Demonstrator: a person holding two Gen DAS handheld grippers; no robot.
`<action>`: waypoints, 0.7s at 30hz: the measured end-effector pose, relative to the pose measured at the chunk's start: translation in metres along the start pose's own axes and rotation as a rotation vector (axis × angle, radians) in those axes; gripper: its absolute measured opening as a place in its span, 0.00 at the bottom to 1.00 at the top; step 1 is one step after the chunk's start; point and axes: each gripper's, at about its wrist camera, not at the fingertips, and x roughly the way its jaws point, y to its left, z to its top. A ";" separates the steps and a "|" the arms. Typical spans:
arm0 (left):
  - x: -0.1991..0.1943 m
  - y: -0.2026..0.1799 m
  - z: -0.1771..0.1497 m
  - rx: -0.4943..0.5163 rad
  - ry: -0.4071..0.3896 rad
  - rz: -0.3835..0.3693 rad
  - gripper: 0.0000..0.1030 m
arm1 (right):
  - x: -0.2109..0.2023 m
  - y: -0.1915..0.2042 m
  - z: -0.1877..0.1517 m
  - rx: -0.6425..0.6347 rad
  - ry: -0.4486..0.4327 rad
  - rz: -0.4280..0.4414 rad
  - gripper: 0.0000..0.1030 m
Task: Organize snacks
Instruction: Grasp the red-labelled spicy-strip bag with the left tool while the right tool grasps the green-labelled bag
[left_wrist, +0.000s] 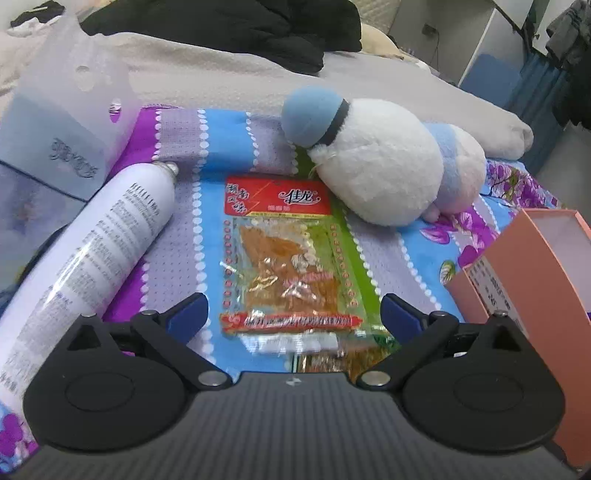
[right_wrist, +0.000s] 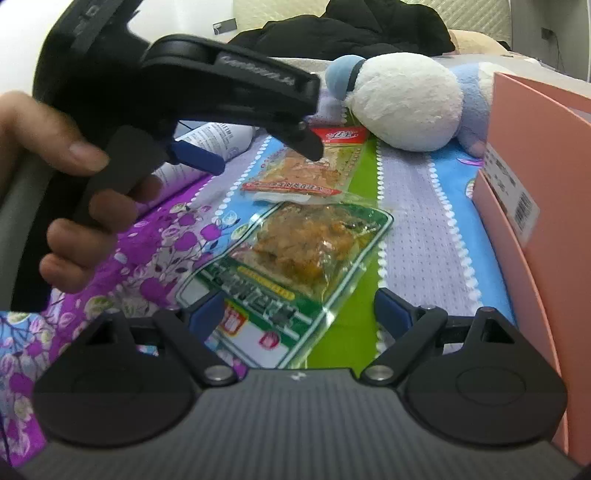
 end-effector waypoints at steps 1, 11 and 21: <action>0.003 0.000 0.001 -0.003 0.003 0.000 0.98 | 0.002 0.001 0.001 -0.007 -0.005 -0.003 0.87; 0.024 -0.007 0.005 0.058 0.034 0.019 0.98 | 0.006 0.008 0.006 -0.084 0.010 -0.048 0.60; 0.044 -0.013 0.000 0.087 0.053 0.078 0.98 | -0.007 -0.006 0.010 -0.043 -0.014 -0.038 0.22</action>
